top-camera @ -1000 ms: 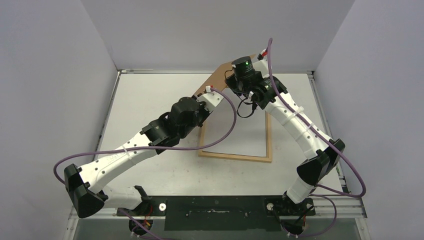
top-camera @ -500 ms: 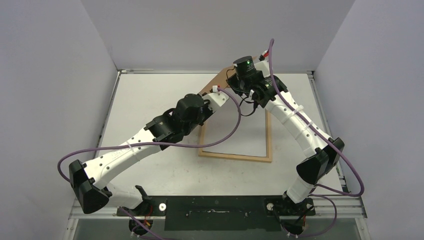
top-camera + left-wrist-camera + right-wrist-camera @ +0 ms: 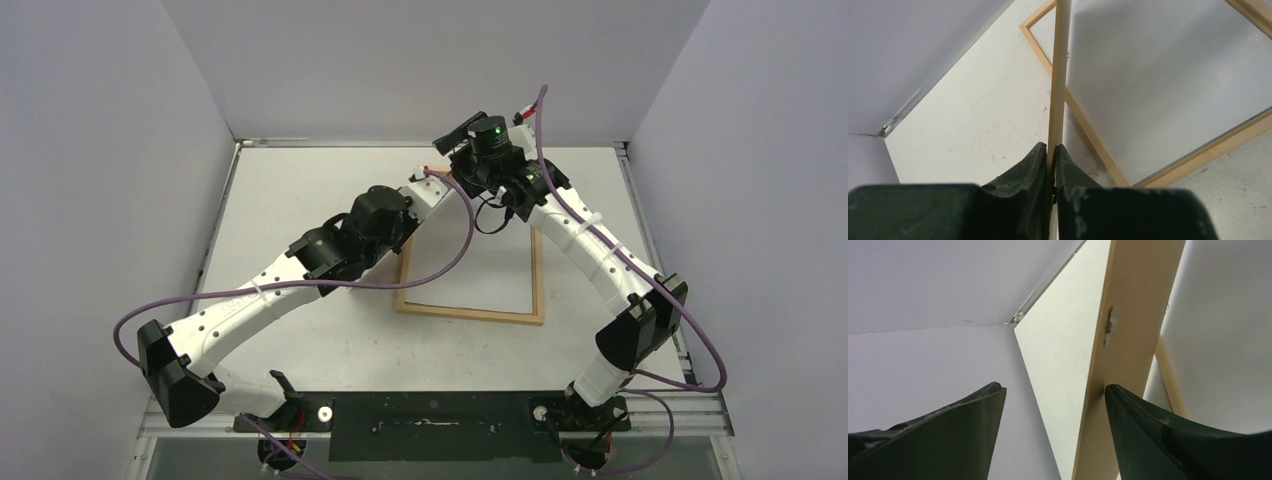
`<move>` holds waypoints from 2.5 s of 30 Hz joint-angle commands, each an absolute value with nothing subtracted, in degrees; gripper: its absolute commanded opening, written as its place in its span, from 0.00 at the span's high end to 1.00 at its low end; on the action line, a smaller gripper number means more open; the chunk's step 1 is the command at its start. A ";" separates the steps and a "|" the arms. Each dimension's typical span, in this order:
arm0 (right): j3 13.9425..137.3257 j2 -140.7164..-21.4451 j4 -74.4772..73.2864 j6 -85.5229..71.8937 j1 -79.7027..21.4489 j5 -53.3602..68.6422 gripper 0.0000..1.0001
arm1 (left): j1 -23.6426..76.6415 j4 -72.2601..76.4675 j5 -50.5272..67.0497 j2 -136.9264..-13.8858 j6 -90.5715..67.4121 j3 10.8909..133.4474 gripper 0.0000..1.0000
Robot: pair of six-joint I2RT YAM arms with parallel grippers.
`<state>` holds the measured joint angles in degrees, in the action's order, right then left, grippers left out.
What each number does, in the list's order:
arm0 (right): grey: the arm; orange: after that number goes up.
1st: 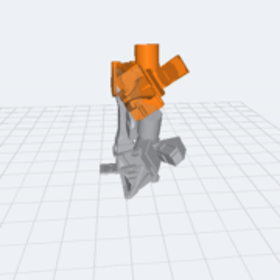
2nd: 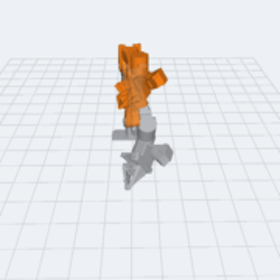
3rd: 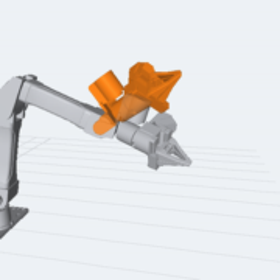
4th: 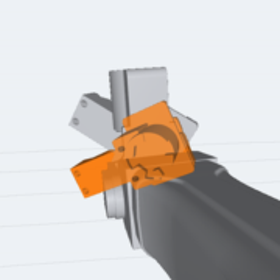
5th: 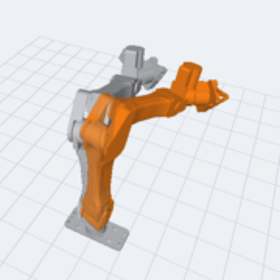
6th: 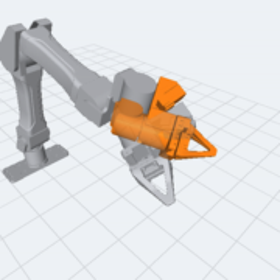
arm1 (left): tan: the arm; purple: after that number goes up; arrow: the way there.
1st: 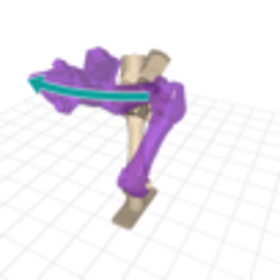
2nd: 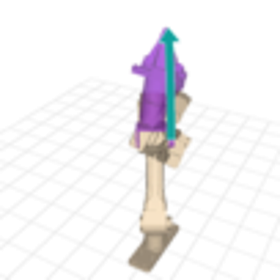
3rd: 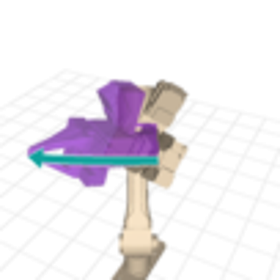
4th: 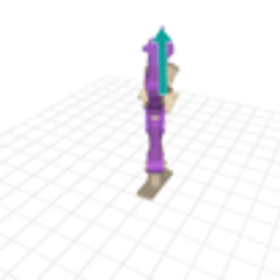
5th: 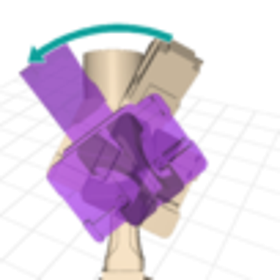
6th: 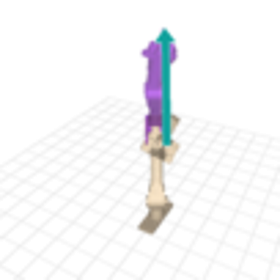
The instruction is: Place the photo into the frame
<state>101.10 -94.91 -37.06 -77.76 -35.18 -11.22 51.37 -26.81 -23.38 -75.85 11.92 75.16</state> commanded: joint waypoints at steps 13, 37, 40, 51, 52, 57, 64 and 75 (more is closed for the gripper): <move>86.38 -76.75 -13.32 -69.97 -30.01 -7.32 0.10 | 39.16 -28.03 -6.61 -74.29 -1.96 85.62 1.00; 56.92 -65.81 9.98 -60.46 -27.72 7.33 0.05 | 34.72 -22.39 -0.05 -64.51 -17.61 96.42 1.00; 57.26 -65.99 13.96 -59.40 -25.63 7.44 0.05 | 34.72 -19.76 -0.04 -62.75 -19.84 97.03 1.00; 58.69 -71.38 41.91 -62.86 -20.94 11.12 0.04 | 34.72 -13.38 4.20 -63.37 -23.30 102.17 1.00; 59.09 -71.96 43.70 -63.14 -20.87 11.95 0.04 | 34.72 -12.88 4.57 -63.37 -23.69 102.46 1.00; 60.63 -74.29 53.20 -66.24 -20.89 17.39 0.04 | 34.72 -10.18 5.04 -63.95 -26.93 104.75 1.00; 60.67 -74.92 69.60 -75.95 -20.84 23.80 0.15 | 34.72 -8.52 1.64 -64.34 -30.98 105.34 1.00; 66.39 -75.79 77.68 -84.90 -20.03 31.19 0.48 | 34.67 -15.82 -2.03 -65.40 -28.67 110.64 1.00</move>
